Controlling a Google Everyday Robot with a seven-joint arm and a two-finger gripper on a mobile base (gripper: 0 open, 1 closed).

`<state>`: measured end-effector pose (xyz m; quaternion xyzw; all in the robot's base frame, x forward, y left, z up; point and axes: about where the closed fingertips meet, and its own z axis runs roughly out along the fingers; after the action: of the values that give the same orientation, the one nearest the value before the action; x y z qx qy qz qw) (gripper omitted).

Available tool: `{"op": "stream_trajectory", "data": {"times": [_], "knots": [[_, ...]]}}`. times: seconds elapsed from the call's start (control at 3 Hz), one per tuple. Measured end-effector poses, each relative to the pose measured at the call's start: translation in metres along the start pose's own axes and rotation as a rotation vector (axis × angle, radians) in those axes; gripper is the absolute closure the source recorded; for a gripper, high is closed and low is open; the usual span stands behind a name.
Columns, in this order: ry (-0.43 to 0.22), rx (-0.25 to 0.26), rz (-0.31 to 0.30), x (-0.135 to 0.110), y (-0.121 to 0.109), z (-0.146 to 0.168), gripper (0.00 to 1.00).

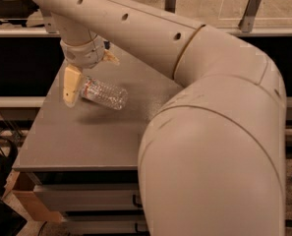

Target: Place water bottle upright

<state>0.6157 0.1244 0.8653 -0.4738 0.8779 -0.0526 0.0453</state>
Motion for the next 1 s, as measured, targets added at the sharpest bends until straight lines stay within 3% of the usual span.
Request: {"op": "stream_trajectory", "data": {"times": [0.33, 0.67, 1.0], "knots": [[-0.013, -0.026, 0.029, 0.0026, 0.0013, 0.005, 0.0], [-0.025, -0.036, 0.032, 0.0029, 0.0039, 0.0068, 0.18], [-0.036, -0.03, 0.01, 0.0005, 0.0076, 0.0051, 0.5]]}}
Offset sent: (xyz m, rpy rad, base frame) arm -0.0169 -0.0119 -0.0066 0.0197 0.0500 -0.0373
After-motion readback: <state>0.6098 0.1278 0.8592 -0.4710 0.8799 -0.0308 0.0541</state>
